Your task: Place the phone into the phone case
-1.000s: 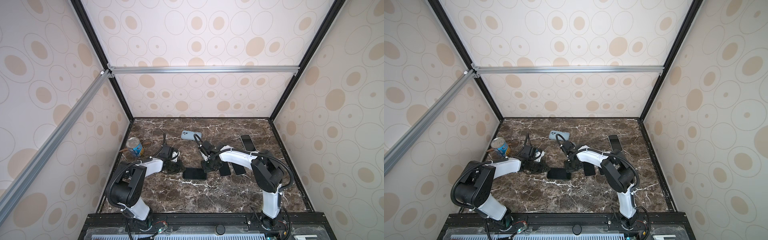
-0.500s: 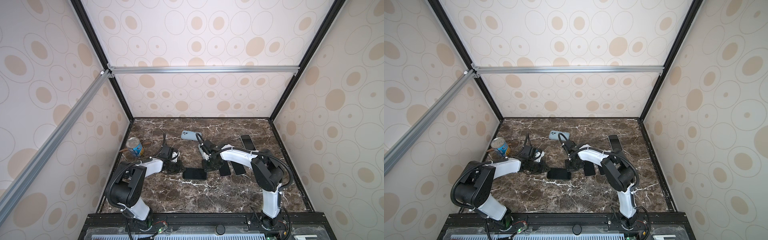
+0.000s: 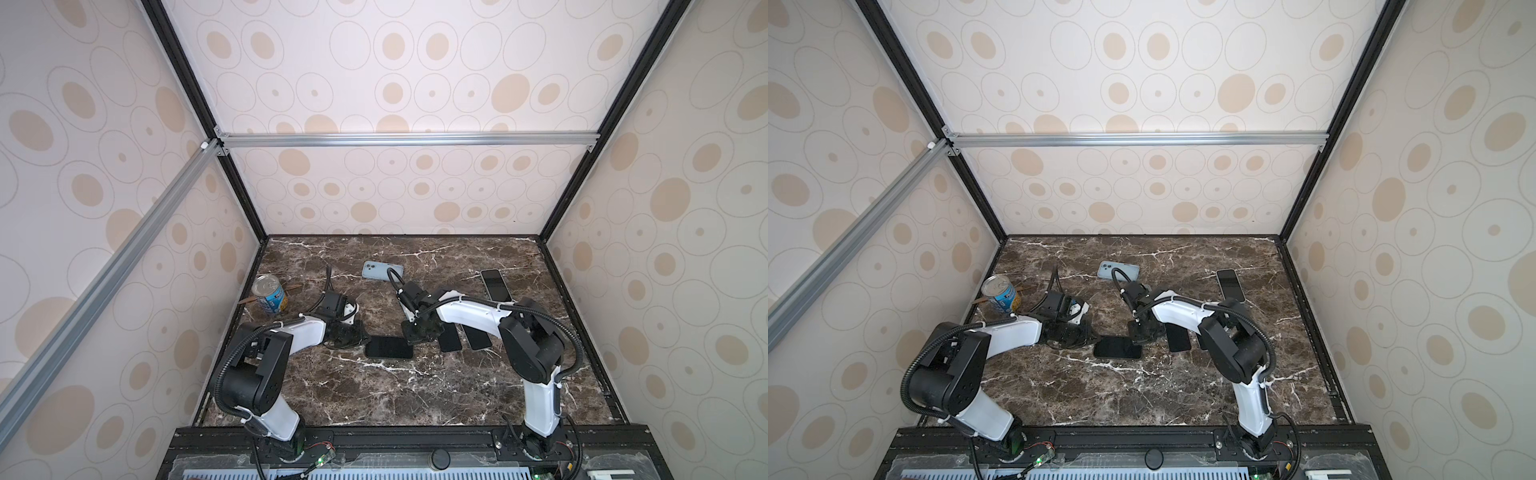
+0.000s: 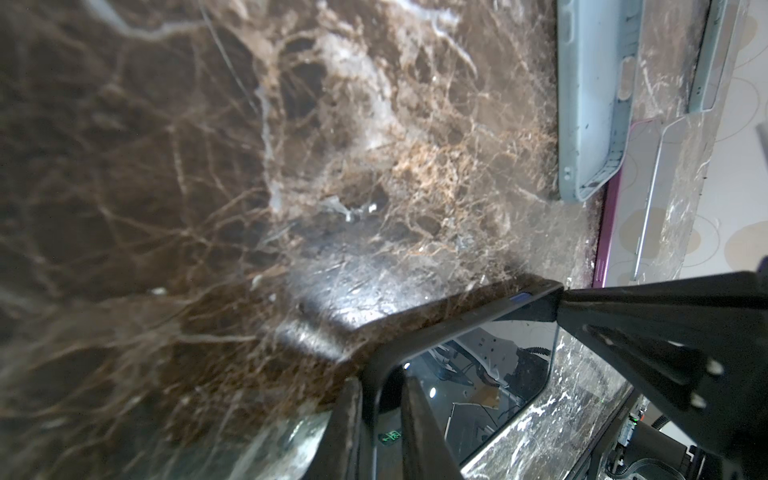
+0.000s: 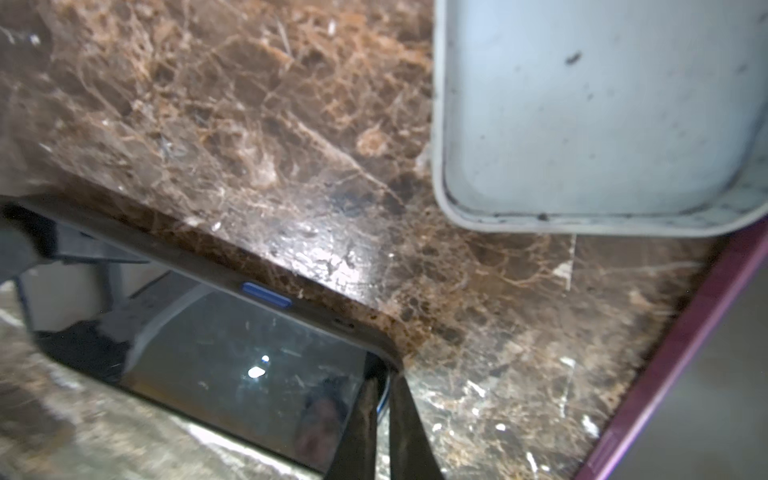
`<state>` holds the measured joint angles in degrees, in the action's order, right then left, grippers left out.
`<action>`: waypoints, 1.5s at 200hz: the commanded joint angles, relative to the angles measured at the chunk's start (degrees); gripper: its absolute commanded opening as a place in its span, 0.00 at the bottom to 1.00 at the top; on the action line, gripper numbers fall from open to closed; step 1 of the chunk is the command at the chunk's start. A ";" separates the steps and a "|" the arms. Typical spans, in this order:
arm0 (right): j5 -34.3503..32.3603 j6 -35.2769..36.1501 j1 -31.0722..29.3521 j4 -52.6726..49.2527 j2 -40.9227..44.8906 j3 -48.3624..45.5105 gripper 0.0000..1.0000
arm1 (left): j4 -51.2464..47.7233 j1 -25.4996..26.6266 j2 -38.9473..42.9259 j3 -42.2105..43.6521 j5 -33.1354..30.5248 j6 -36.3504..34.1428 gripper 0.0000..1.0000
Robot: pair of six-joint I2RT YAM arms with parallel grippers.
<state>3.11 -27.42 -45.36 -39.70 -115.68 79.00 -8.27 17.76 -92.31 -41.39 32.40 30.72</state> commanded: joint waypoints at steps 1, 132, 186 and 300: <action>-12.43 3.90 -5.77 -4.74 -13.34 -4.99 0.15 | -1.13 0.59 2.00 -0.77 -0.56 0.24 0.19; -12.73 22.09 -8.20 -1.62 7.75 8.60 0.42 | -5.08 0.21 15.36 -4.44 -11.32 -2.42 0.21; -6.25 42.26 -8.05 18.03 16.69 -0.60 0.69 | -6.06 0.16 29.84 -2.20 -16.66 -7.36 0.29; 11.72 63.64 -5.29 15.12 9.29 -5.52 0.80 | -2.83 0.25 62.26 10.63 -14.52 -17.86 0.66</action>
<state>9.13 31.05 -51.29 -20.34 -103.44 70.02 -12.43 18.00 -33.34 -33.10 18.79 16.67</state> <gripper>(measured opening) 0.798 0.640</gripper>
